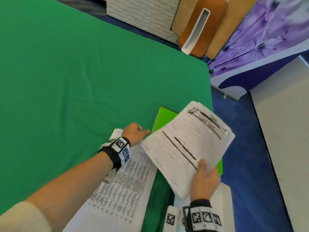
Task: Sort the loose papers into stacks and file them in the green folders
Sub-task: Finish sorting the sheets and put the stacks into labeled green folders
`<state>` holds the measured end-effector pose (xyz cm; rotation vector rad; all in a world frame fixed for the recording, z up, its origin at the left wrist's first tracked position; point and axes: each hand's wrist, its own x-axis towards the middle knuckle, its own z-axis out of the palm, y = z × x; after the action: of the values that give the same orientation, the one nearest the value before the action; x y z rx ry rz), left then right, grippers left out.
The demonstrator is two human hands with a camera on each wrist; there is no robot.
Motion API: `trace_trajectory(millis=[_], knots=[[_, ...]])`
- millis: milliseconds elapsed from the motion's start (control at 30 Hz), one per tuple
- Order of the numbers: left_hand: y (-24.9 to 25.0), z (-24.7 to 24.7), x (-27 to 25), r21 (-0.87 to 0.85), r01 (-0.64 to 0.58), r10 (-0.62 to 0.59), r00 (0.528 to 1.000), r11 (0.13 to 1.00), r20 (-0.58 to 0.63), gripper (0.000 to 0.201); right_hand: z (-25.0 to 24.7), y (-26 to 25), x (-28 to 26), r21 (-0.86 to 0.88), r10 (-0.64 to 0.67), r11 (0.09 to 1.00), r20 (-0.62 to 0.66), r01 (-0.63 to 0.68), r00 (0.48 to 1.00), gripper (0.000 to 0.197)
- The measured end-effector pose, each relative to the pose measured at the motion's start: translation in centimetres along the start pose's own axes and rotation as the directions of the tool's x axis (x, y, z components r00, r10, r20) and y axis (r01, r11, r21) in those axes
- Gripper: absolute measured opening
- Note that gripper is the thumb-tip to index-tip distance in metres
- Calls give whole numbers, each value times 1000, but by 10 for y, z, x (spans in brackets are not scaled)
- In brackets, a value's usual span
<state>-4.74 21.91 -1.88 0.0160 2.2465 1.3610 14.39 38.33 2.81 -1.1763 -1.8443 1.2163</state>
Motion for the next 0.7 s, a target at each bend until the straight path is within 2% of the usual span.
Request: trace_trajectory(millis=[67, 133, 200, 233, 367, 500, 633, 700], knots=[[2, 14, 13, 276, 0, -11, 999, 961, 41, 39, -13, 9, 13, -47, 77, 996, -54, -80, 996, 28], [7, 31, 21, 524, -10, -34, 997, 852, 74, 51, -24, 15, 21, -74, 140, 986, -84, -147, 987, 24], [10, 50, 27, 697, 17, -71, 996, 717, 48, 63, -29, 21, 25, -87, 191, 976, -103, -200, 976, 22], [11, 60, 30, 733, 43, -83, 996, 678, 18, 70, -30, 23, 26, -86, 209, 972, -110, -219, 972, 21], [11, 86, 42, 734, 137, -139, 989, 665, -59, 81, -27, 31, 29, -88, 256, 959, -132, -268, 958, 21], [6, 85, 59, 646, 180, -243, 970, 742, 9, 89, -28, 35, 29, -85, 302, 945, -152, -317, 941, 25], [4, 73, 73, 547, 129, -208, 975, 827, 84, 71, -28, 37, 28, -96, 320, 937, -152, -336, 935, 19], [10, 63, 75, 538, 98, -142, 989, 837, 40, 57, -29, 36, 26, -91, 327, 935, -160, -344, 931, 16]])
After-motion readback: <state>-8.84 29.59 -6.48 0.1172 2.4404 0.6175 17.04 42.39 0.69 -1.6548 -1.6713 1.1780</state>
